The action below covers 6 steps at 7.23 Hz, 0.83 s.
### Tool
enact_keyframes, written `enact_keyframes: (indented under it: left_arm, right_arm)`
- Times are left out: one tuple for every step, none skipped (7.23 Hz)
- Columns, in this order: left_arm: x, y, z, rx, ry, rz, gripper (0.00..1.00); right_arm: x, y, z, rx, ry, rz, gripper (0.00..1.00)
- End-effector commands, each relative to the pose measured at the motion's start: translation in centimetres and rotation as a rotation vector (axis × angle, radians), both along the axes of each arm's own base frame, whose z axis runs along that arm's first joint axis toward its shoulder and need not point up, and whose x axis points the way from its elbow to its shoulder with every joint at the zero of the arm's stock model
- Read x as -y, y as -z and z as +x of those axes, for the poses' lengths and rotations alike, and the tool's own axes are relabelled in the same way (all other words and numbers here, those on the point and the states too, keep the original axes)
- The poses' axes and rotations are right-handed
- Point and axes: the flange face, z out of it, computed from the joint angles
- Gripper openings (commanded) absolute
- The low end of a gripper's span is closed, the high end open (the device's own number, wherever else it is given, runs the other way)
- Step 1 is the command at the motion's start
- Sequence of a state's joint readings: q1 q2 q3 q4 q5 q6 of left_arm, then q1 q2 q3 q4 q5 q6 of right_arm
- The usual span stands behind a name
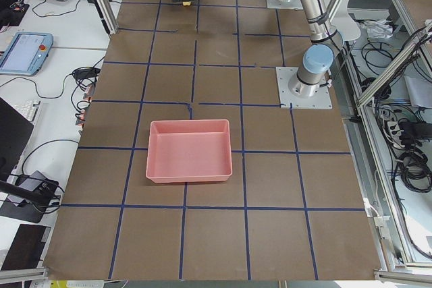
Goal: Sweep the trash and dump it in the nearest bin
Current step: 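Move the held brush with the left gripper behind the food pieces, then sweep the potato and cubes into the dustpan with the left gripper's brush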
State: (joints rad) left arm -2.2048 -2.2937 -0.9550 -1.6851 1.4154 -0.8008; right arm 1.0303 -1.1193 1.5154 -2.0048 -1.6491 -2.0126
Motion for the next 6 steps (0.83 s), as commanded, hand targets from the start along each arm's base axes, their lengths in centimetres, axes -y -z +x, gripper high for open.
enact_keyframes:
  left_arm:
    - [0.9,2.8,-2.3,-0.058,-0.131,0.005,0.0]
    - [0.2,4.4,-3.8,-0.057,-0.113,0.005,0.0]
    - [0.3,5.0,-4.3,-0.061,-0.12,-0.008,0.0]
    - [0.3,5.6,-4.9,-0.072,-0.139,-0.021,0.0]
    - [-0.6,6.2,-5.6,-0.066,-0.129,-0.013,0.0]
    - [-0.7,6.6,-5.8,-0.056,-0.182,-0.002,0.0]
  right_arm:
    - [-0.1,0.7,0.1,0.007,-0.002,0.011,0.0]
    - [-0.2,1.0,0.4,0.011,-0.01,0.016,0.0]
    - [-0.2,1.2,0.4,0.014,-0.019,0.021,0.0]
    - [-0.2,1.3,0.7,0.028,-0.05,0.017,0.0]
    - [-0.1,1.2,1.1,0.023,-0.054,0.009,0.0]
    - [0.2,1.0,1.3,0.015,-0.055,-0.008,0.0]
